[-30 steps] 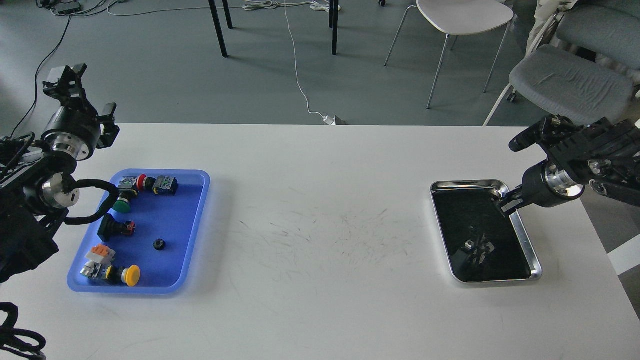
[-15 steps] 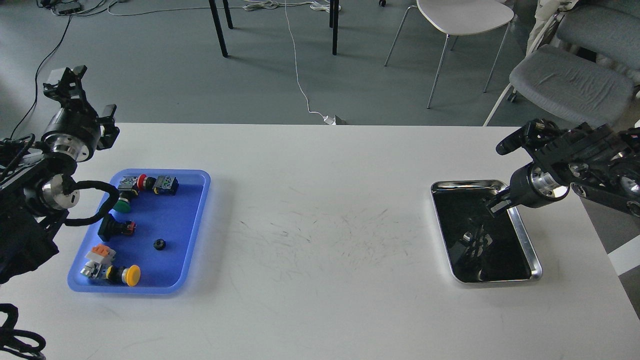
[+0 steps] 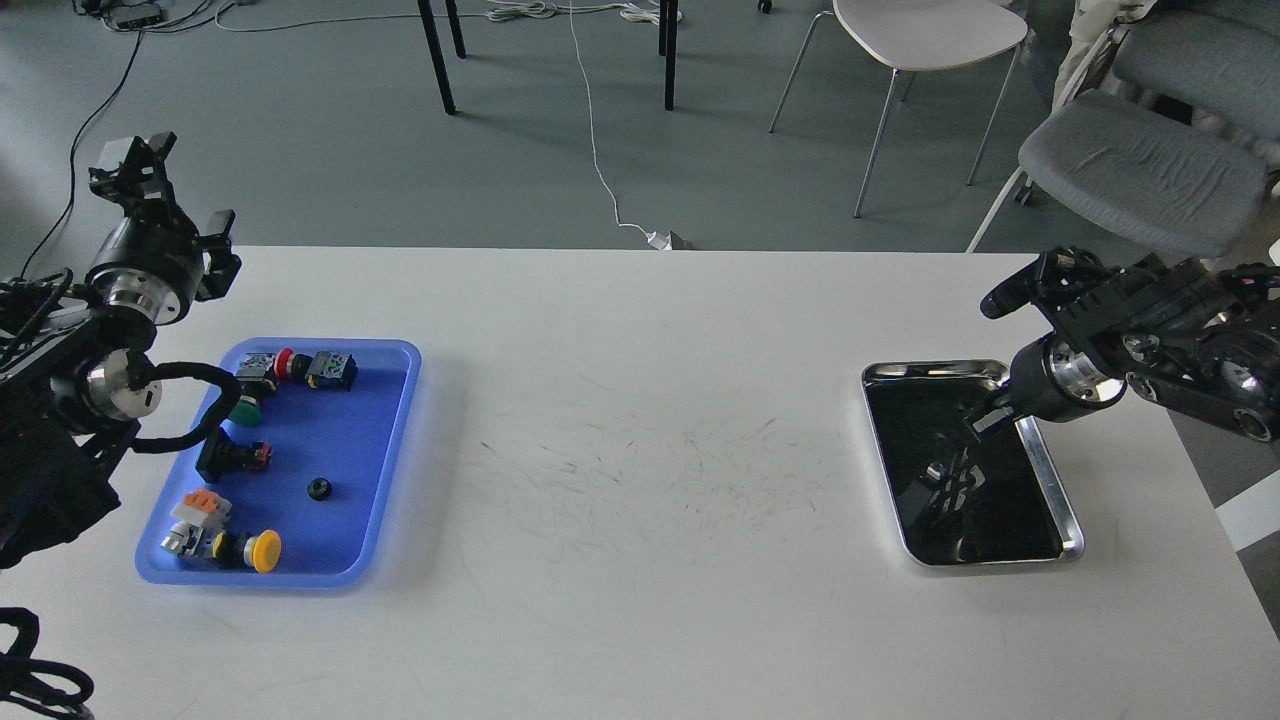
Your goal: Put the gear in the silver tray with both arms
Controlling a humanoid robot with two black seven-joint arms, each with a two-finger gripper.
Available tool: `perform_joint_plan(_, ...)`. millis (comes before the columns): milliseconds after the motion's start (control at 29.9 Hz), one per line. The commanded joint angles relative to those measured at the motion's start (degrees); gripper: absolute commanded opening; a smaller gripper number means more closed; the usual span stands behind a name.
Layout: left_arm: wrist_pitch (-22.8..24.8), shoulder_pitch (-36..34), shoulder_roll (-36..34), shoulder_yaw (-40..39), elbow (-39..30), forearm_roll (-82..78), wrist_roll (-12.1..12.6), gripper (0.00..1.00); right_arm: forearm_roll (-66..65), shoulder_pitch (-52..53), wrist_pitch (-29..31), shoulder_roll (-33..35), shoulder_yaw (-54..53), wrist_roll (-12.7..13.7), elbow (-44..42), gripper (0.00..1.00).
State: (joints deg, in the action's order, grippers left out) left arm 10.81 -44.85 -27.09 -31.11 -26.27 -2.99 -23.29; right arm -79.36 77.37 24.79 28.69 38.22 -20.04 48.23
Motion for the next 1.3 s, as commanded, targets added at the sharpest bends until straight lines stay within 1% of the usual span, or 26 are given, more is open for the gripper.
perform_joint_plan(0, 0.0, -0.1, 0.1, 0.0, 0.0, 0.0, 0.0, 0.98, 0.0, -0.4, -0.1, -0.1, -0.4, 0.0, -0.7, 0.14)
perform_joint_plan(434, 0.0, -0.1, 0.1, 0.0, 0.0, 0.0, 0.0, 0.98, 0.0, -0.4, -0.1, -0.2, -1.2, 0.0, -1.1, 0.17)
perform_joint_plan(568, 0.0, -0.1, 0.1, 0.0, 0.0, 0.0, 0.0, 0.98, 0.1, -0.3, -0.1, -0.2, -1.7, 0.1, -1.0, 0.24)
perform_joint_plan(668, 0.0, 0.0, 0.1, 0.0, 0.1, 0.0, 0.0, 0.98, 0.1, -0.3, -0.1, -0.1, -1.7, 0.1, -1.0, 0.25)
perform_joint_plan(735, 0.0, -0.1, 0.2, 0.0, 0.0, 0.0, 0.0, 0.98, 0.2, -0.3, -0.1, -0.1, -1.7, 0.1, -1.0, 0.29)
perform_joint_plan(1003, 0.0, 0.0, 0.2, 0.0, 0.0, 0.0, 0.0, 0.98, 0.4, -0.3, -0.1, -0.1, -3.5, 0.1, -1.4, 0.33)
perform_joint_plan(1036, 0.0, 0.0, 0.2, 0.0, 0.0, 0.0, 0.0, 0.98, 1.0, -0.3, 0.0, -0.1, -4.4, 0.2, -1.6, 0.37)
perform_joint_plan(1103, 0.0, 0.0, 0.2, 0.1, 0.0, -0.1, 0.1, 0.98, 1.0, -0.5, -0.1, 0.1, -7.2, 0.4, -2.3, 0.49)
perform_joint_plan(1203, 0.8, -0.1, -0.2, 1.8, -0.1, -1.2, 0.3, 0.98, 2.2, -3.1, 0.2, 0.7, -13.0, 0.4, -4.1, 0.57)
perform_joint_plan(1270, 1.6, -0.1, -0.7, 2.8, -0.1, -2.4, 0.3, 0.98, 4.0, -4.3, 0.4, 1.2, -16.8, 0.4, -4.2, 0.65)
